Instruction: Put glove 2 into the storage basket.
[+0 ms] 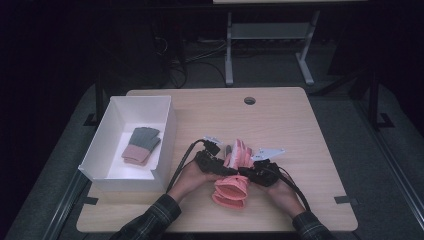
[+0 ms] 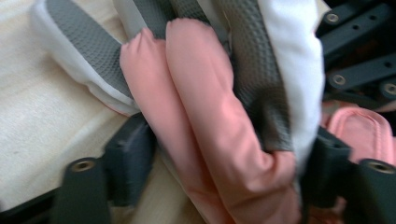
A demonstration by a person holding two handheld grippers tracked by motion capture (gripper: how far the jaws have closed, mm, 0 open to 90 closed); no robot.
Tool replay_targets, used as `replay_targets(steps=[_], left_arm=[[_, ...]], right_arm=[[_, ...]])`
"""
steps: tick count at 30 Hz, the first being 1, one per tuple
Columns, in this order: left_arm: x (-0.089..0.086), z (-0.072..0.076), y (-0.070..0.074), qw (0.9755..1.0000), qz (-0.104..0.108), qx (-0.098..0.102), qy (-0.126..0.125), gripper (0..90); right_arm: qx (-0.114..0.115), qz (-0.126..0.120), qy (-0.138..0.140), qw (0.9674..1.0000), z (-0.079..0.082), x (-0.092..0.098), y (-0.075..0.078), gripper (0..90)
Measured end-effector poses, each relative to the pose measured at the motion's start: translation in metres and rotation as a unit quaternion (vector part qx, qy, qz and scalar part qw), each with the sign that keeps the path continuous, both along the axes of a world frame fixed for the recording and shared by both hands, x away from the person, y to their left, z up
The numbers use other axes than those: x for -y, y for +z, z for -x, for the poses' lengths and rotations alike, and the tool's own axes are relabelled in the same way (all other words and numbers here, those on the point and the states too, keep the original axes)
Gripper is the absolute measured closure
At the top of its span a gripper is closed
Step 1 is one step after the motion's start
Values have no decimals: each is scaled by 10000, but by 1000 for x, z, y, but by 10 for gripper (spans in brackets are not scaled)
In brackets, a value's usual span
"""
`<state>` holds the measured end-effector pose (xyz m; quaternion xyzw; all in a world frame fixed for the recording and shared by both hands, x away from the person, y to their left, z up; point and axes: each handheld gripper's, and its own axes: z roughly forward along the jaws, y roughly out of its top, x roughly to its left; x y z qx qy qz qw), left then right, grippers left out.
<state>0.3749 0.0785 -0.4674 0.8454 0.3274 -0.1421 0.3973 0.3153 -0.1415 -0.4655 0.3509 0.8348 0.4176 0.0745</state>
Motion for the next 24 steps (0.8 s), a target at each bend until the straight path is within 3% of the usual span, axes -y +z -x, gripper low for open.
replay_targets(steps=[5,10,18,22,24], left_arm=[[-1,1,-1,10000,37,-56,-57,424],[-1,4,1,9998,11,135,-126,531],[-2,2,2,9998,82,108,-148,608],[-1,1,5,9997,96,93,-193,620],[-1,1,6,9997,97,83,-204,622]], right_arm=[[-12,1,-26,10000,0,-1,-1,900],[14,19,-22,10000,-1,0,-1,900],[-9,-152,31,9999,0,5,1,898],[-40,-212,51,9998,3,10,6,826],[42,-286,64,9996,6,16,12,748]])
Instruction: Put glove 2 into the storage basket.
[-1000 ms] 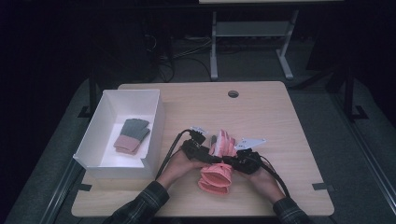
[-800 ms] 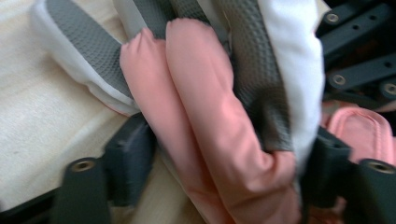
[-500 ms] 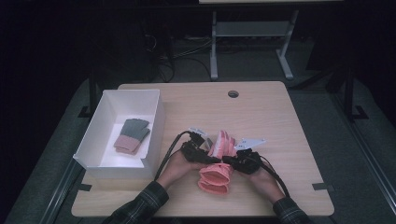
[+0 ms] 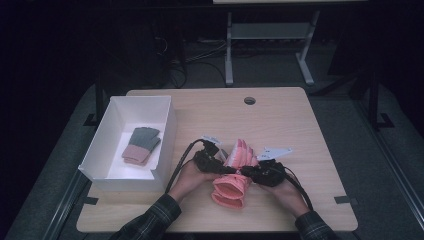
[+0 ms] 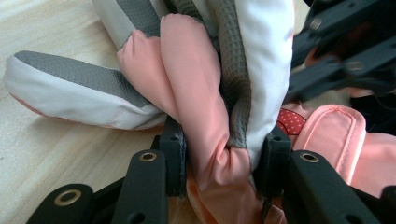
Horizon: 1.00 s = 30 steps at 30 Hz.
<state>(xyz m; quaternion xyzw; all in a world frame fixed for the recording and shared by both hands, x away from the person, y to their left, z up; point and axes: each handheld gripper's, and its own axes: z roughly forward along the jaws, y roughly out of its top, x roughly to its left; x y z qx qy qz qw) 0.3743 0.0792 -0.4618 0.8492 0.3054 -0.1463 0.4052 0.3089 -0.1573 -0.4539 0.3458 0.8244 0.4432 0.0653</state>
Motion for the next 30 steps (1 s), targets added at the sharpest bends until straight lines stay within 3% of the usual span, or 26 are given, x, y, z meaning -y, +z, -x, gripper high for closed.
replay_targets(steps=[4,8,12,17,20,26,30], left_arm=[[-1,-1,3,10000,76,-13,-24,623],[0,0,12,9998,176,22,-96,625],[-2,2,23,9993,330,155,-76,625],[-7,7,42,9984,340,457,-58,628],[-10,8,53,9974,387,600,30,629],[-21,10,76,9957,435,805,164,627],[-26,11,93,9946,470,881,270,626]], right_arm=[[78,-251,-214,9994,5,21,8,508],[386,14,-703,9968,6,43,9,361],[381,139,-1206,9919,1,64,5,282],[230,505,-1494,9872,-6,74,-8,210],[123,788,-1595,9840,-10,73,-17,172],[55,1061,-1642,9807,-13,70,-26,144],[130,998,-1685,9805,-14,69,-28,130]])
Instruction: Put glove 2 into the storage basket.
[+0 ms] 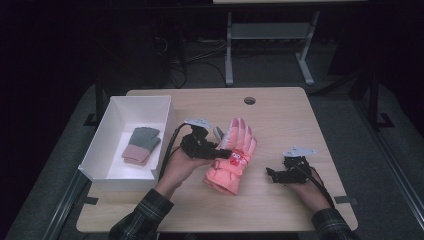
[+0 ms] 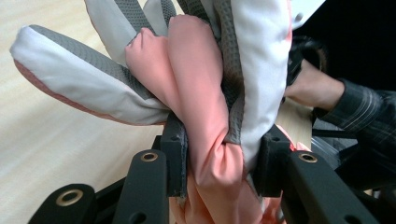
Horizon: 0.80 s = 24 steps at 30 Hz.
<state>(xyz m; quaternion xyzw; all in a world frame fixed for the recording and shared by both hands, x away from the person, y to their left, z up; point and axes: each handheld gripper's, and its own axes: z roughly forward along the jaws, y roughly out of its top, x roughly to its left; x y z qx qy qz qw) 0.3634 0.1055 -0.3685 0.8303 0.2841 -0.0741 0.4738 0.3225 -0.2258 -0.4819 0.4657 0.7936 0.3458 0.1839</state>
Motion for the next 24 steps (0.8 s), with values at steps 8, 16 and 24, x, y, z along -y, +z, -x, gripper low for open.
replay_targets(steps=[8,16,24], left_arm=[[-13,-1,32,9996,-103,241,112,624],[-38,-5,70,9989,-99,364,266,624],[-78,-11,110,9973,-44,445,576,623]], right_arm=[[0,-20,-6,10000,-1,0,0,126],[-6,-5,-8,10000,-1,0,0,123],[-12,3,-21,10000,-1,0,0,119]])
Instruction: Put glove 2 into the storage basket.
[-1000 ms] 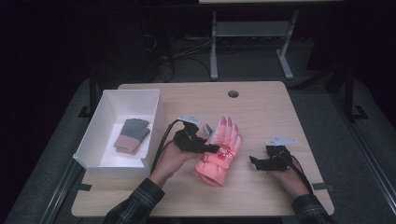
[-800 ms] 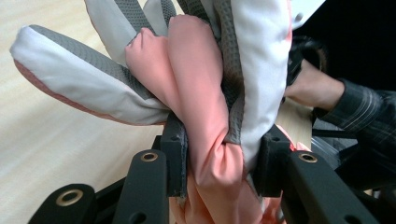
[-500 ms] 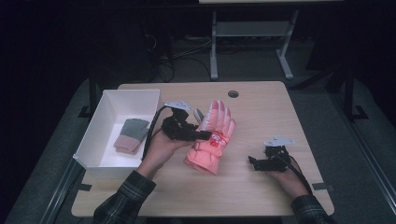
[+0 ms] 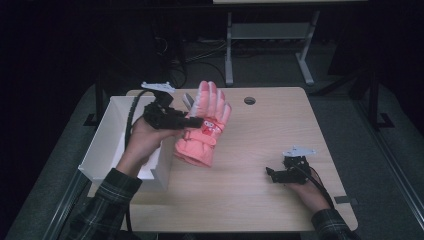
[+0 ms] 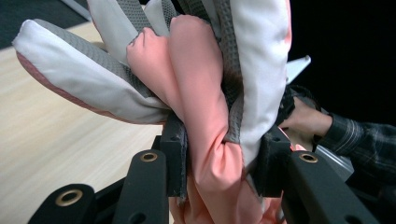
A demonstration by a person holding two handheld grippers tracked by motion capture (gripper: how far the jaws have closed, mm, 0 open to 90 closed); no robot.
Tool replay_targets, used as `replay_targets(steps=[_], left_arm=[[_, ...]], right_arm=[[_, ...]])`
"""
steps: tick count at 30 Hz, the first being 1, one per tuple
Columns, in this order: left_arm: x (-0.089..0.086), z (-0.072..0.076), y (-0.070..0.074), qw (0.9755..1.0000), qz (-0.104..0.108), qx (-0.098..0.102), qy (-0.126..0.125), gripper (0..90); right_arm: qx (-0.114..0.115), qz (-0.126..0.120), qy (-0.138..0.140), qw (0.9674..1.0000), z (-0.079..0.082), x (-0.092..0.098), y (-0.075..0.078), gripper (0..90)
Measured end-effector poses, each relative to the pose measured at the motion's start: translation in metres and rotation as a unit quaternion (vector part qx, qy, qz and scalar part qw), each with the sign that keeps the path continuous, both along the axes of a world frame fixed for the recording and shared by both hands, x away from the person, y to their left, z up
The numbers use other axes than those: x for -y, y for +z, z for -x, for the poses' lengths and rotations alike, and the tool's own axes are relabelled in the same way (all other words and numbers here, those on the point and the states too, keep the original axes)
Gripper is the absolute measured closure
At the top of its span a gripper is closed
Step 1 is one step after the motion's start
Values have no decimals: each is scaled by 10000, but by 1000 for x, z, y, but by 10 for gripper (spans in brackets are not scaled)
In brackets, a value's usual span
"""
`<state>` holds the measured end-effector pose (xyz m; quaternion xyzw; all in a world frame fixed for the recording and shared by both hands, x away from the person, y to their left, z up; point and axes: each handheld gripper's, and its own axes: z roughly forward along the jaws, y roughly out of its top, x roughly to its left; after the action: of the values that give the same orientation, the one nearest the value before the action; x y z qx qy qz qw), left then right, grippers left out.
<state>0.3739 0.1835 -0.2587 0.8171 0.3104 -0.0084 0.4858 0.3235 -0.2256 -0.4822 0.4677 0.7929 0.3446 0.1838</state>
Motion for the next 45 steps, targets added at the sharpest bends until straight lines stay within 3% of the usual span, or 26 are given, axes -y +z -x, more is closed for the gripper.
replay_targets(steps=[5,13,18,24,33,38,45], left_arm=[[-32,-4,19,9996,62,41,256,623],[-87,-14,23,9974,-14,-6,727,623],[-119,-21,13,9941,-130,-147,1069,623],[-144,-30,-12,9891,-316,-406,1381,622],[-155,-42,-49,9843,-458,-739,1533,620],[-151,-46,-68,9821,-624,-874,1547,618],[-146,-52,-98,9798,-690,-1114,1512,617]], right_arm=[[-2,3,-3,10000,0,0,0,117],[-1,8,-9,10000,0,0,0,116],[0,11,-26,10000,-1,0,0,116],[8,15,-33,10000,-1,0,0,117],[15,16,-48,10000,-1,0,0,117],[15,18,-49,10000,-1,0,0,118],[16,16,-51,10000,-1,0,0,118]])
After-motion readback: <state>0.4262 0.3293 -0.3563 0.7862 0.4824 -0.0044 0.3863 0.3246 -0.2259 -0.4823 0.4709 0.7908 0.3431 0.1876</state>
